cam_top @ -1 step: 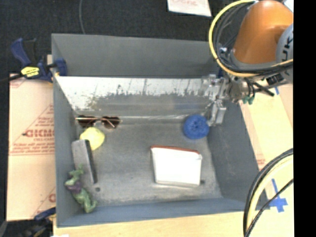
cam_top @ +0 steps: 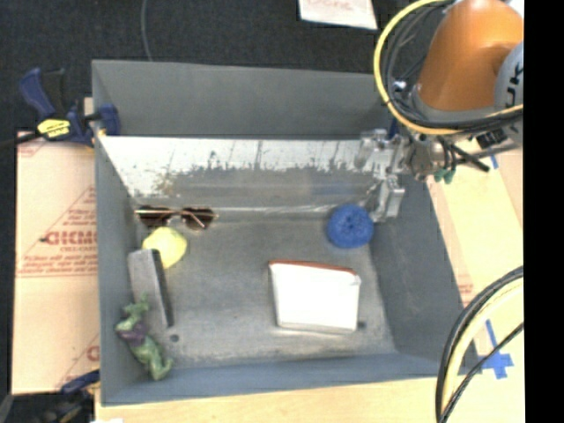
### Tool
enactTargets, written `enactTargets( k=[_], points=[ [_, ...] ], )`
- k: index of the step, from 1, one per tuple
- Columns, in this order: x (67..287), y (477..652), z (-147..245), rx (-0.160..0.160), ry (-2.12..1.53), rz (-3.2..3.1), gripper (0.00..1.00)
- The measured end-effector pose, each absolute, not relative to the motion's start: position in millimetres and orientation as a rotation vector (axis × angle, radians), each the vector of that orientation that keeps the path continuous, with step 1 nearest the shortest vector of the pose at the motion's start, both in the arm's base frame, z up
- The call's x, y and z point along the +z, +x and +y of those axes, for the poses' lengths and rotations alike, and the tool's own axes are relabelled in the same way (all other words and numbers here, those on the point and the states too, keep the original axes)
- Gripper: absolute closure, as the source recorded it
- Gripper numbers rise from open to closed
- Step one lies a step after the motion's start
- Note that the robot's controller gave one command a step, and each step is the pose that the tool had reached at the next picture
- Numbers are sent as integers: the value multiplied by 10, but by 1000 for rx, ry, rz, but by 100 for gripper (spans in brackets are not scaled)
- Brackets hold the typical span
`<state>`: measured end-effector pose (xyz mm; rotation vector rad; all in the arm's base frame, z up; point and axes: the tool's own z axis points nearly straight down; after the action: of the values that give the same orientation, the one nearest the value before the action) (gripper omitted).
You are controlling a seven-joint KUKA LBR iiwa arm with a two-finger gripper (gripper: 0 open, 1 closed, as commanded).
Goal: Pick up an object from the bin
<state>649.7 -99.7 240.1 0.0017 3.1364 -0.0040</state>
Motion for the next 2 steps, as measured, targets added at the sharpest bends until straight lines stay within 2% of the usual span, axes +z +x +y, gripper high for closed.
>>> enactTargets(
  k=[1,2],
  points=[
    [847,6528,-1432,-8,-329,3113,0],
    [737,6521,-1438,-15,-526,3075,0]
  ],
)
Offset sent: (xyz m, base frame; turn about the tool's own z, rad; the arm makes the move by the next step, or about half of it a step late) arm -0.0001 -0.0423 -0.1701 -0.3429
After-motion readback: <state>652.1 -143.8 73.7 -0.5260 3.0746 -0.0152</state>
